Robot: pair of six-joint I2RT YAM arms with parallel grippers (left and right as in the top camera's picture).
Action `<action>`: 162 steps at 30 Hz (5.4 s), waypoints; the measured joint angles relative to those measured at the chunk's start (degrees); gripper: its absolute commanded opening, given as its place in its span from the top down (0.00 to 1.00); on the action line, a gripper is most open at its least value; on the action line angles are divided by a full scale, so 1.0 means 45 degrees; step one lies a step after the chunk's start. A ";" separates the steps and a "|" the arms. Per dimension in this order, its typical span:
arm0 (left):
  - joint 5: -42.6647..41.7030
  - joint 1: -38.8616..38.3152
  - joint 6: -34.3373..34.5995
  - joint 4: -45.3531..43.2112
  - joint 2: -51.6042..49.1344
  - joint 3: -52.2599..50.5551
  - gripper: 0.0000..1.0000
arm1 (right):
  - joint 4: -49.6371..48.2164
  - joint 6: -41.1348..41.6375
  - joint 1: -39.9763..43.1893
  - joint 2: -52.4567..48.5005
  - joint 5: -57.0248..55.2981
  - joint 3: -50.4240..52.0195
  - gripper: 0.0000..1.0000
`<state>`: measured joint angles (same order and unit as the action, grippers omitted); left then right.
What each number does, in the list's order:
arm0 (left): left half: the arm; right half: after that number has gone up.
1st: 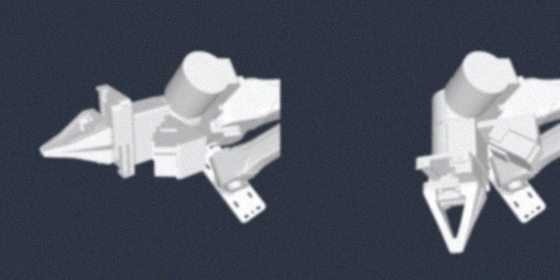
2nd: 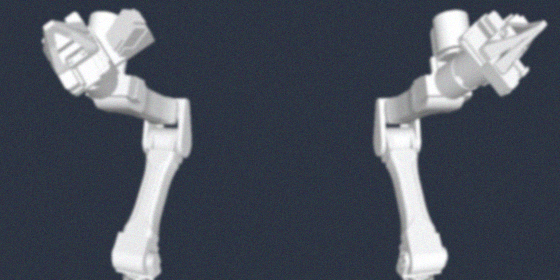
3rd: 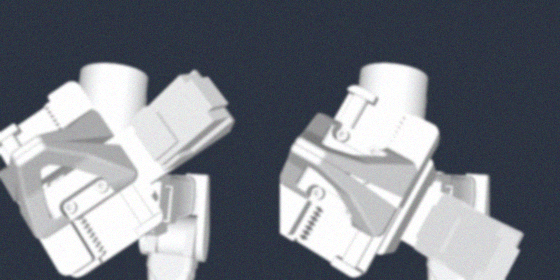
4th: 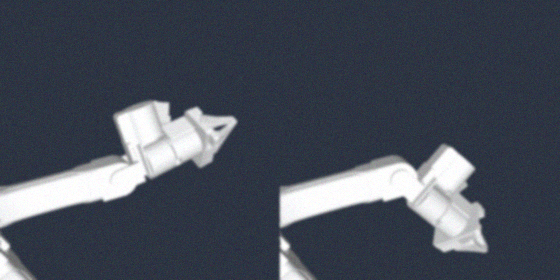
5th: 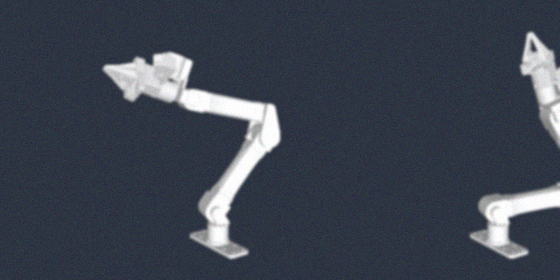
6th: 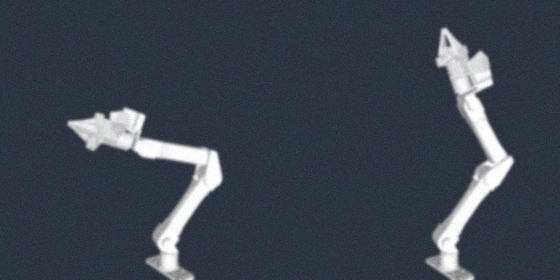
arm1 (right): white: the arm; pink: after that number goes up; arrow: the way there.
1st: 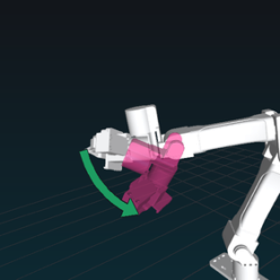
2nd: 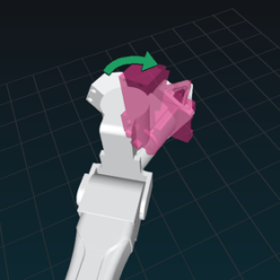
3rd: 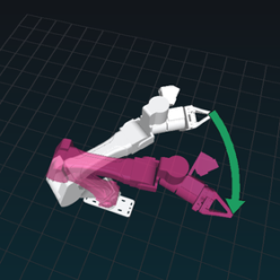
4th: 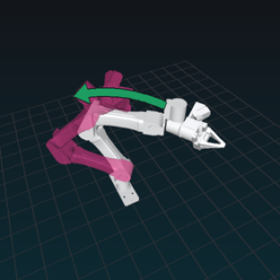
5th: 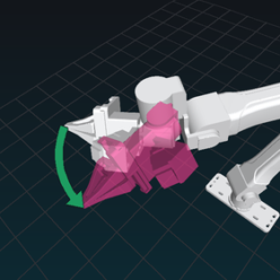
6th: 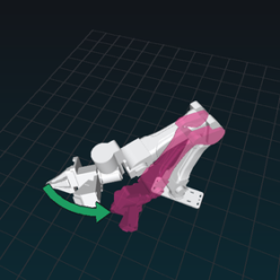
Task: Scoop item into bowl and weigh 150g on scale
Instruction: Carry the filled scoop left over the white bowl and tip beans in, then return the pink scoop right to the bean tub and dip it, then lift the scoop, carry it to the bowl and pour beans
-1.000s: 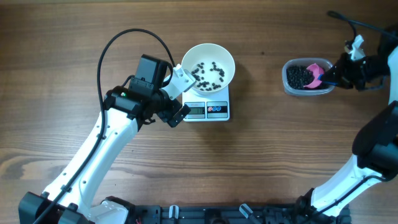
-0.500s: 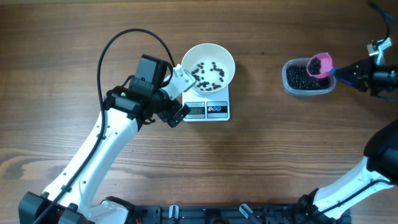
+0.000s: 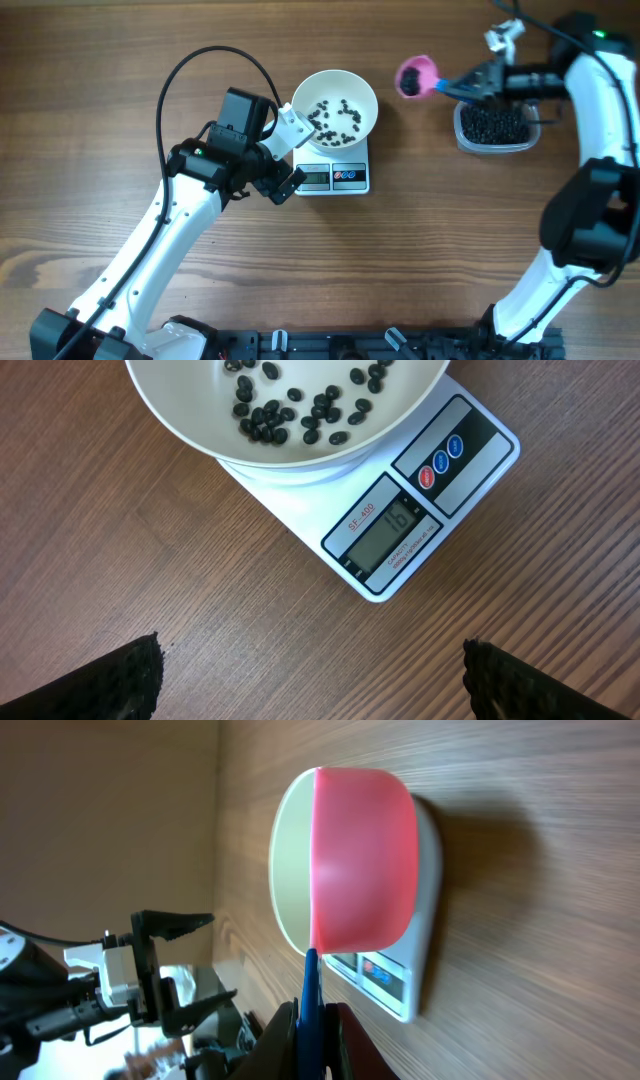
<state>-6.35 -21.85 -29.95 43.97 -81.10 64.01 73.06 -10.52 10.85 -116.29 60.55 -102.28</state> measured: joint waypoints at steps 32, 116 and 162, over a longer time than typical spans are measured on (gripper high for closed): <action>0.0000 0.0000 0.0000 0.0000 0.0000 0.0000 0.00 | -0.1438 0.2667 -0.8174 -0.0019 -1.2993 -0.2404 0.96; 0.0000 0.0000 0.0000 0.0000 0.0000 0.0000 0.00 | 0.1093 0.1928 0.0374 0.0801 -1.2978 -0.0845 0.96; 0.0000 0.0000 0.0000 0.0000 0.0000 0.0000 0.00 | 0.3453 -0.2759 0.5231 -0.0617 -0.3643 -0.0845 0.96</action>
<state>-6.35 -21.85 -29.95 43.97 -81.10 64.01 88.60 -22.94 34.39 -119.07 44.16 -106.08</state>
